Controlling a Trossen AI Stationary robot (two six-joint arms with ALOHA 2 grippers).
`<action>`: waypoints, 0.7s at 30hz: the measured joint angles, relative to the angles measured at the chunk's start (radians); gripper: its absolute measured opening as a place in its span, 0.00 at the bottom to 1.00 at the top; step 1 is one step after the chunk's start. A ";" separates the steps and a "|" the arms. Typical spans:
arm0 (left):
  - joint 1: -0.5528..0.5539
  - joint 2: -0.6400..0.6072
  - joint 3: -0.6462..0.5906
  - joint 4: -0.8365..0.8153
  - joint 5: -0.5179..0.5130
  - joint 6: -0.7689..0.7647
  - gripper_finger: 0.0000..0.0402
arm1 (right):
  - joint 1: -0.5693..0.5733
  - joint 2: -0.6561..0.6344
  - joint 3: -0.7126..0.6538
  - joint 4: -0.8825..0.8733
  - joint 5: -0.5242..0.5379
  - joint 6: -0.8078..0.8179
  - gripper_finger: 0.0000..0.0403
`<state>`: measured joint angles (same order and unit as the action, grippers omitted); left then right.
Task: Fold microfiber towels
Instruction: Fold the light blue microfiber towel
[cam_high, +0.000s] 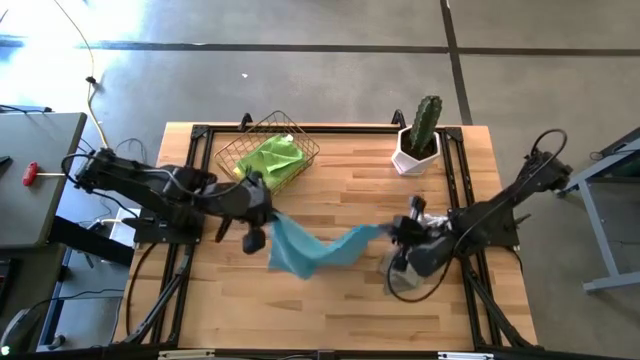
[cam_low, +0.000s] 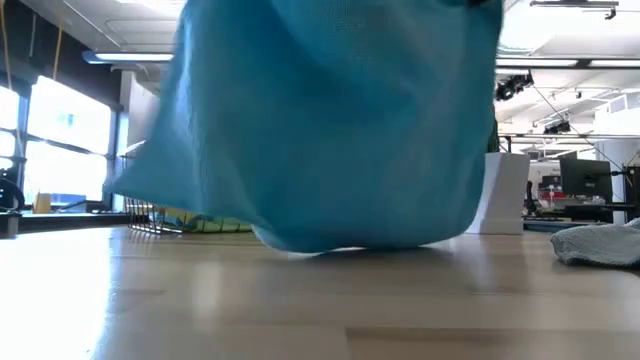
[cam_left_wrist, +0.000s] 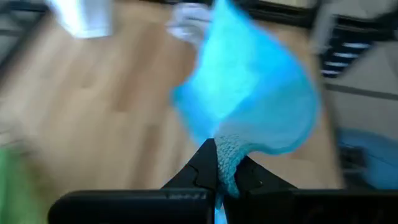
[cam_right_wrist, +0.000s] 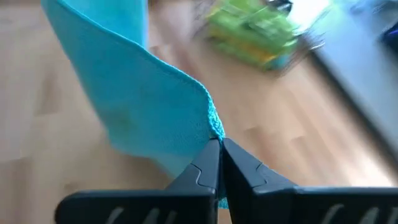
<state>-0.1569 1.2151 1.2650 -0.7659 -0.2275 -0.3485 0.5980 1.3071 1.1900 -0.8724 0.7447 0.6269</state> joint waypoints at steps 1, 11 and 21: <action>0.007 -0.005 0.001 -0.030 -0.043 0.000 0.00 | -0.013 -0.010 0.000 -0.011 0.025 -0.026 0.00; 0.141 -0.014 -0.002 -0.082 -0.366 0.206 0.00 | -0.259 -0.033 0.000 -0.003 0.206 -0.369 0.00; 0.102 0.004 -0.090 -0.095 -0.055 -0.036 0.00 | -0.256 -0.033 -0.005 -0.018 -0.217 -0.314 0.00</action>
<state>-0.0553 1.2194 1.1745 -0.8604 -0.2830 -0.3842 0.3418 1.2739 1.1847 -0.8907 0.5278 0.3126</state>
